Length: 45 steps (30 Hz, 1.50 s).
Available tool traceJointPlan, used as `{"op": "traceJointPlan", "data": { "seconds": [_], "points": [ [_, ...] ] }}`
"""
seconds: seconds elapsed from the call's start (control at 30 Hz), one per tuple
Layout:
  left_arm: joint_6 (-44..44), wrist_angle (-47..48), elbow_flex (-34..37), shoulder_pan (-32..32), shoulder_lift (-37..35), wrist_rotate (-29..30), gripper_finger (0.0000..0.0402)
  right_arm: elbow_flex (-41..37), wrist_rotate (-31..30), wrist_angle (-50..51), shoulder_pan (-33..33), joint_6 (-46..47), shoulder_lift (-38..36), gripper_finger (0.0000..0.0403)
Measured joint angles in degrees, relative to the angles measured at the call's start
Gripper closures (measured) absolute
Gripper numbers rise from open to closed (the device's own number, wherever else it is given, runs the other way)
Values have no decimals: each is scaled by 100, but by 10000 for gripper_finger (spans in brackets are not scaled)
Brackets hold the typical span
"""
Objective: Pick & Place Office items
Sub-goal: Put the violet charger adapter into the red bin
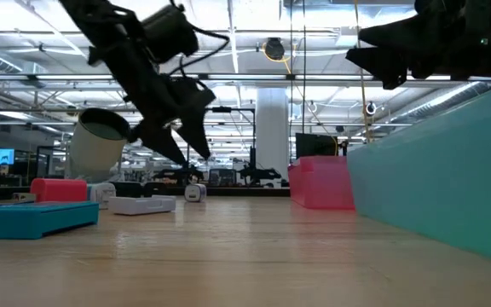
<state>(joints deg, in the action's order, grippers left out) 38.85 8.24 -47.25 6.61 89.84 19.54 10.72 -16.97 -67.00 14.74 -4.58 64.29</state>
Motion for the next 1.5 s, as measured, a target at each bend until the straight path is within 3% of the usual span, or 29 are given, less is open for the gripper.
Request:
{"op": "traceJointPlan", "data": {
  "seconds": [0.13,0.3,0.67,0.8,1.13,1.3,1.5],
  "points": [
    [317,23,-330,148,473,-322,105,0,-132,12,37,-53,-2,149],
    [522,228,-587,319,917,-217,105,4,-120,194,37,81,-2,149],
    [738,969,-637,457,1011,-152,105,4,-120,341,37,87,-2,149],
    [188,917,-637,420,1010,-149,105,4,-120,342,37,89,-1,149],
    [-2134,348,-637,420,1010,-148,105,4,-112,341,37,92,-2,149],
    [-2667,348,-637,497,1010,-149,105,4,-100,343,37,92,-1,149],
    [-2716,315,-637,620,1058,-418,105,4,-99,345,37,92,0,149]
  ]
}}
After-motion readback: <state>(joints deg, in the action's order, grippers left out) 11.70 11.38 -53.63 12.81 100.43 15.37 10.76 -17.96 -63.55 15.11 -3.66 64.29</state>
